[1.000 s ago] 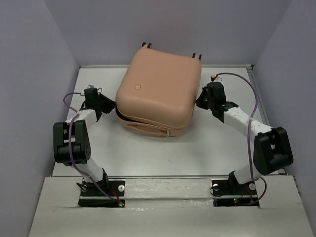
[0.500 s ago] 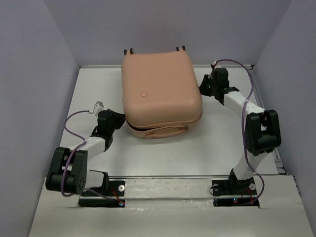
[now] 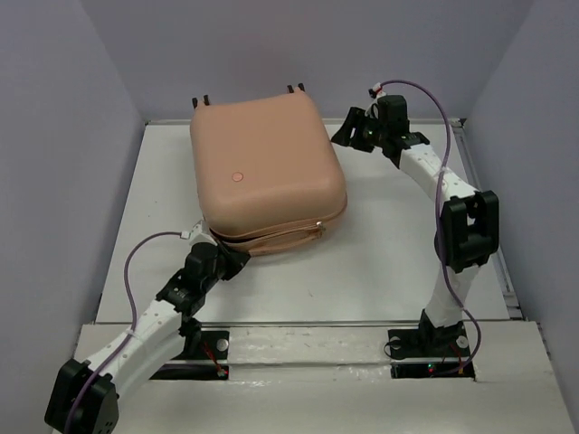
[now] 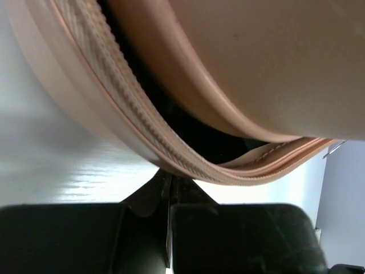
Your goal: Pack the luggage
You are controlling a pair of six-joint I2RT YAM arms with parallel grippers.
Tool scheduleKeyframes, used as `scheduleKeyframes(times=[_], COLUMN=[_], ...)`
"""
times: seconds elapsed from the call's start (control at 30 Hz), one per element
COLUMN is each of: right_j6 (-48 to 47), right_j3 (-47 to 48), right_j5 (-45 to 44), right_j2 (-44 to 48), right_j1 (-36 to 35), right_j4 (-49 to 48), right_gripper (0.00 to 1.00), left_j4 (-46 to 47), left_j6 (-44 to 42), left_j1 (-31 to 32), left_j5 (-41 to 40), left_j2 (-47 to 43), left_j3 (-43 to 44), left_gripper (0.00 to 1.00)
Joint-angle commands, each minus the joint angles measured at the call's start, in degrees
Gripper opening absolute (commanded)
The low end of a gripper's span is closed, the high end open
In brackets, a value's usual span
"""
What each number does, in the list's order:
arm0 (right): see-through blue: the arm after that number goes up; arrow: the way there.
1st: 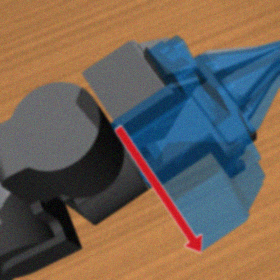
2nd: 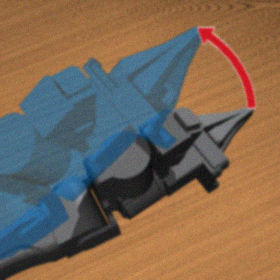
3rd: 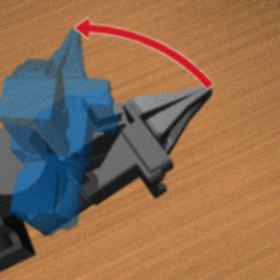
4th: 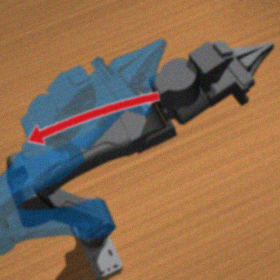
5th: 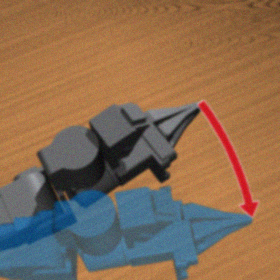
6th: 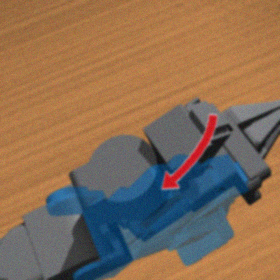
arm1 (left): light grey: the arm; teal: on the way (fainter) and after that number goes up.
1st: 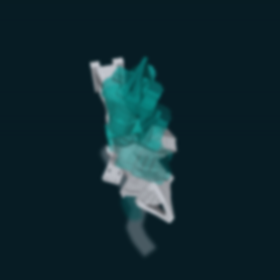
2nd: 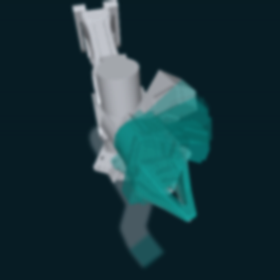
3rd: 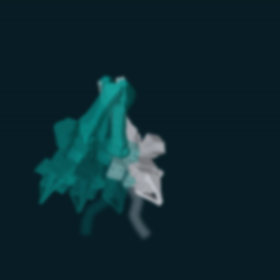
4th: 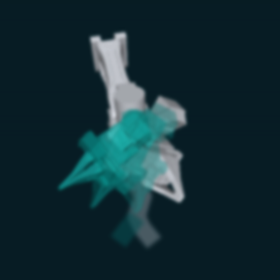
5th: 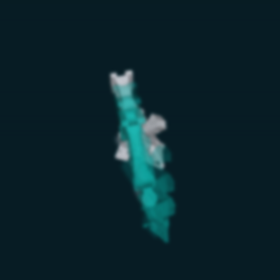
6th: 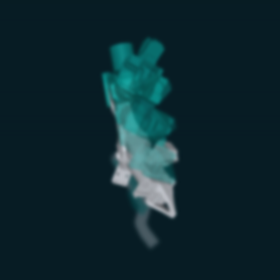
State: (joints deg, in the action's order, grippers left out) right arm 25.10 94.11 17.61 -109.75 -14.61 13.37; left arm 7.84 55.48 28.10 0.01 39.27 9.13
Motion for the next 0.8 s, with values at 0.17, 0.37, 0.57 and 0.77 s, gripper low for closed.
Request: scheduleKeyframes(times=[0.17, 0.37, 0.57, 0.77], right_j6=[-1.09, -2.25, 2.48, 2.58], right_j3=[-4.87, -38.25, -62.8, -64.31], right_j5=[7.28, 15.36, 14.3, 15.71], right_j2=[18.85, 41.97, 53.94, 46.06], right_j1=[2.66, -2.85, -8.42, -9.47], right_j4=[1.31, -12.74, -28.55, -34.54], right_gripper=[0.66, 0.07, 0.43, 0.59], left_j4=[-1.77, -10.09, -19.33, -17.52], left_j6=[-3.62, -8.46, -13.11, -16.9], left_j1=[0.38, 0.03, -3.82, -17.95], left_j5=[0.87, -1.68, -5.46, 5.03], left_j2=[-5.42, -5.6, -9.03, -5.17], left_j3=[8.71, 15.21, 20.83, 21.2], left_gripper=[0.1, 0.22, 0.38, 0.39])
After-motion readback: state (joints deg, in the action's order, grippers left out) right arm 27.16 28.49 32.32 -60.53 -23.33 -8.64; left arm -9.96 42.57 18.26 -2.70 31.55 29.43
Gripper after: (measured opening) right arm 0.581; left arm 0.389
